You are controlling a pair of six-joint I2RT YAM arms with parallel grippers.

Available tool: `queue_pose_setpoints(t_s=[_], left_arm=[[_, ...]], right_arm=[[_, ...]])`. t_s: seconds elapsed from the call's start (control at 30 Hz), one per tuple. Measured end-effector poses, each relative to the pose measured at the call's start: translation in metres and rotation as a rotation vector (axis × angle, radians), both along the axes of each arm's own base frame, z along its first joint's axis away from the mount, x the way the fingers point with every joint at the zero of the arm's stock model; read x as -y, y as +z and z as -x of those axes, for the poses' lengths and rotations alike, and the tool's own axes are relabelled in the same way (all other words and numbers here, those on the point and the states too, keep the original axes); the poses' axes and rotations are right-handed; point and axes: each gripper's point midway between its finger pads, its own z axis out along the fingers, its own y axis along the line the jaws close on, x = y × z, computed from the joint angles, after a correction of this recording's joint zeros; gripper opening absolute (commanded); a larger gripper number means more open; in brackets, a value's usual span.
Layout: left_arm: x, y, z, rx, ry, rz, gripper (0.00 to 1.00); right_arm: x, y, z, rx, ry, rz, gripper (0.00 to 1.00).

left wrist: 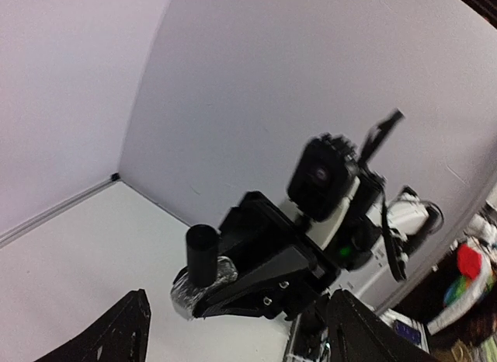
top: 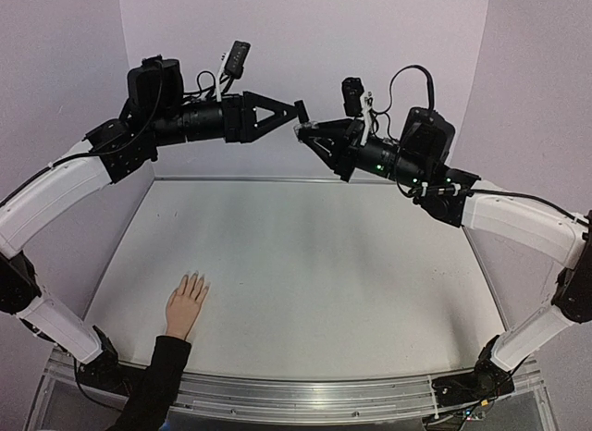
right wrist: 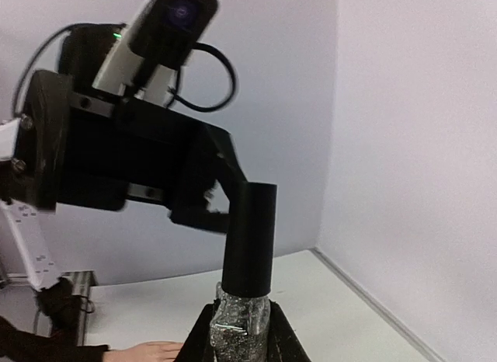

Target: Paint the nails

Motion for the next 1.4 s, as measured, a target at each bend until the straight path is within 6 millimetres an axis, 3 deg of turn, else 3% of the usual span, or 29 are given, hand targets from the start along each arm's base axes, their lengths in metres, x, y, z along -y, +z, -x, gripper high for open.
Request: queue_pose_setpoints(t_s=[0.23, 0.4, 0.6, 0.77, 1.07, 1.3, 1.4], left_arm=[[-0.021, 0.001, -0.041, -0.137, 0.271, 0.008, 0.7], [-0.017, -0.013, -0.058, -0.192, 0.328, -0.007, 0.58], [-0.007, -0.037, -0.073, -0.244, 0.352, -0.043, 0.49], [-0.003, -0.044, -0.077, -0.273, 0.36, -0.054, 0.4], [-0.002, -0.04, -0.077, -0.275, 0.354, -0.044, 0.3], [0.003, -0.046, -0.078, -0.28, 0.334, -0.057, 0.0], [0.005, -0.046, -0.077, -0.264, 0.304, -0.059, 0.0]], right_arm=[[-0.007, -0.021, -0.037, 0.024, -0.283, 0.076, 0.0], [-0.018, -0.037, -0.047, 0.041, -0.378, 0.156, 0.0], [-0.021, -0.035, -0.05, 0.076, -0.442, 0.191, 0.0], [-0.022, -0.032, -0.051, 0.1, -0.472, 0.207, 0.0], [-0.025, -0.033, -0.052, 0.123, -0.492, 0.237, 0.0], [-0.024, -0.031, -0.054, 0.13, -0.506, 0.242, 0.0], [-0.023, -0.032, -0.054, 0.127, -0.509, 0.248, 0.0]])
